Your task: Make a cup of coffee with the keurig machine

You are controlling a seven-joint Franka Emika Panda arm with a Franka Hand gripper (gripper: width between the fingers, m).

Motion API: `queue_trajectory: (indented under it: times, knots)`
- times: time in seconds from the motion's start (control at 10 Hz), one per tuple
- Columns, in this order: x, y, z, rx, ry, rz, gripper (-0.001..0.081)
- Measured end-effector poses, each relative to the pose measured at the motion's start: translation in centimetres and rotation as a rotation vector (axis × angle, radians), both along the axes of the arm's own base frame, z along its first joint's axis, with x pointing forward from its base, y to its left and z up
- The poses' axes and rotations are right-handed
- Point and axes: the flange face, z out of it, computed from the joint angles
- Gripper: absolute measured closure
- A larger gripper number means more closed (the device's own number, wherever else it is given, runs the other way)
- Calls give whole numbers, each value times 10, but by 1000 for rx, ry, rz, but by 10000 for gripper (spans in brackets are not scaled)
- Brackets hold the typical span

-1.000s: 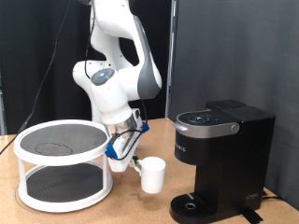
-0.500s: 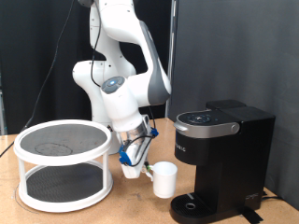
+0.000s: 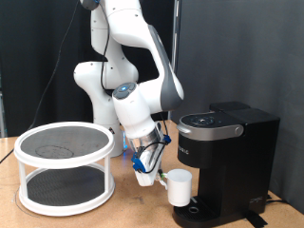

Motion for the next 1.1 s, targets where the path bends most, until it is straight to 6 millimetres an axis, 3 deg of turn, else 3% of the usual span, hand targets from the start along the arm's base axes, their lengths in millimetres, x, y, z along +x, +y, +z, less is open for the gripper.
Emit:
queue_trajectory:
  times: [0.9,1.0,1.1]
  knots:
    - [14,4,-8,37,-41,-8,796]
    - [14,4,-11,40,-36,-8,630]
    - [14,4,-14,43,-29,-9,630]
